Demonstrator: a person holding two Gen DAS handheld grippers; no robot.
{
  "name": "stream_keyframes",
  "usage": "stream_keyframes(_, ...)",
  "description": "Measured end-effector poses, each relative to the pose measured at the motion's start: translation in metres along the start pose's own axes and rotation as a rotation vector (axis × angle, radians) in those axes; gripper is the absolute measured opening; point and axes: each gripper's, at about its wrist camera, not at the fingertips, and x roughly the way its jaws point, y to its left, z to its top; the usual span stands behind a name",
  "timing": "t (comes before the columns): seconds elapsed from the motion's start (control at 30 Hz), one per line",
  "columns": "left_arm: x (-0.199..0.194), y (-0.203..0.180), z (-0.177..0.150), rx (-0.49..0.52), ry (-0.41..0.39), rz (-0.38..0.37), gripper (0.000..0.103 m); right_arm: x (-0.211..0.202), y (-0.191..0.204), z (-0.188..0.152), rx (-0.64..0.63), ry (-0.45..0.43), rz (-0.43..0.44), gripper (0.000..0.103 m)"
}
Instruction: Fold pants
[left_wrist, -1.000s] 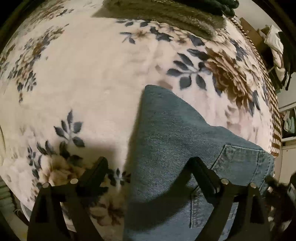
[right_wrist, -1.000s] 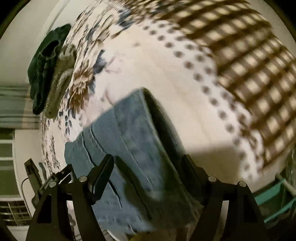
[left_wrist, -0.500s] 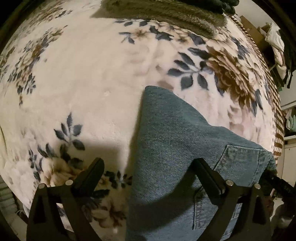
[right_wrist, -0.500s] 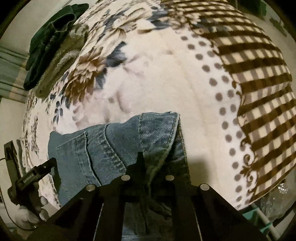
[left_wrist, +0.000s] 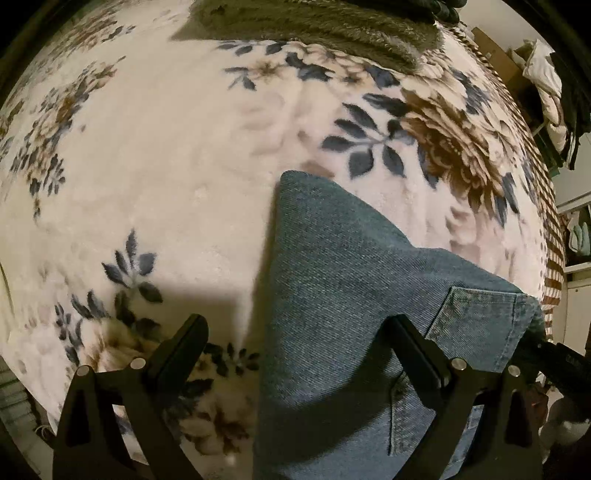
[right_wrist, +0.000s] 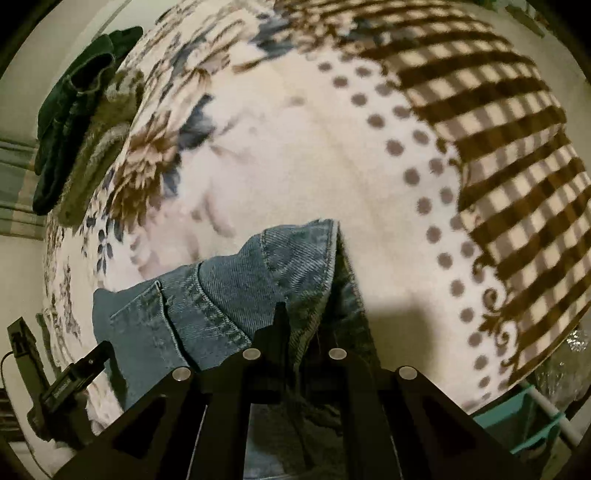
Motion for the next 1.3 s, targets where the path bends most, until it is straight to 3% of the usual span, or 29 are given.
stream_keyframes(0.03,-0.001,0.001,0.0,-0.006,0.005,-0.007,0.1,-0.002,-0.002,0.001,0.015,0.015,0.017,0.014)
stream_keyframes(0.1,-0.005,0.004,-0.001,-0.027,0.015,-0.034,0.1,-0.011,-0.007,-0.001,0.03,0.04,0.026,0.039)
stream_keyframes(0.13,-0.007,0.006,-0.001,-0.041,0.017,-0.053,0.1,-0.019,-0.01,-0.005,0.039,0.038,0.05,0.06)
stream_keyframes(0.17,-0.01,0.01,-0.002,-0.063,0.021,-0.08,0.1,-0.027,-0.013,-0.009,0.05,0.031,0.067,0.066)
stream_keyframes(0.4,-0.02,0.032,-0.034,-0.159,0.067,-0.196,0.1,-0.058,-0.051,-0.083,0.256,0.057,0.155,0.066)
stream_keyframes(0.53,-0.004,0.04,-0.058,-0.2,0.126,-0.262,0.1,-0.017,-0.064,-0.127,0.365,0.179,0.246,0.066)
stream_keyframes(0.6,0.002,0.038,-0.062,-0.206,0.147,-0.283,0.1,0.003,-0.063,-0.135,0.391,0.197,0.307,0.066)
stream_keyframes(0.63,0.004,0.04,-0.064,-0.208,0.154,-0.296,0.1,0.017,-0.061,-0.137,0.395,0.198,0.348,0.066)
stream_keyframes(0.73,0.011,0.04,-0.067,-0.194,0.171,-0.318,0.1,0.034,-0.053,-0.135,0.334,0.131,0.338,0.067)
stream_keyframes(0.83,0.019,0.037,-0.067,-0.18,0.188,-0.326,0.1,0.042,-0.048,-0.131,0.338,0.093,0.369,0.076)
stream_keyframes(0.93,0.023,0.035,-0.067,-0.18,0.2,-0.347,0.1,0.036,-0.043,-0.131,0.317,0.069,0.377,0.076)
stream_keyframes(1.1,0.025,0.034,-0.069,-0.178,0.199,-0.374,0.1,0.002,-0.026,-0.12,0.267,-0.021,0.534,0.075)
stream_keyframes(1.2,0.029,0.034,-0.07,-0.182,0.205,-0.381,0.1,0.012,-0.021,-0.115,0.193,0.001,0.451,0.075)
stream_keyframes(1.27,0.032,0.033,-0.07,-0.181,0.204,-0.376,0.1,0.038,-0.029,-0.114,0.192,0.069,0.39,0.075)
stream_keyframes(1.3,0.032,0.033,-0.07,-0.18,0.203,-0.374,0.1,0.047,-0.033,-0.115,0.193,0.072,0.417,0.075)
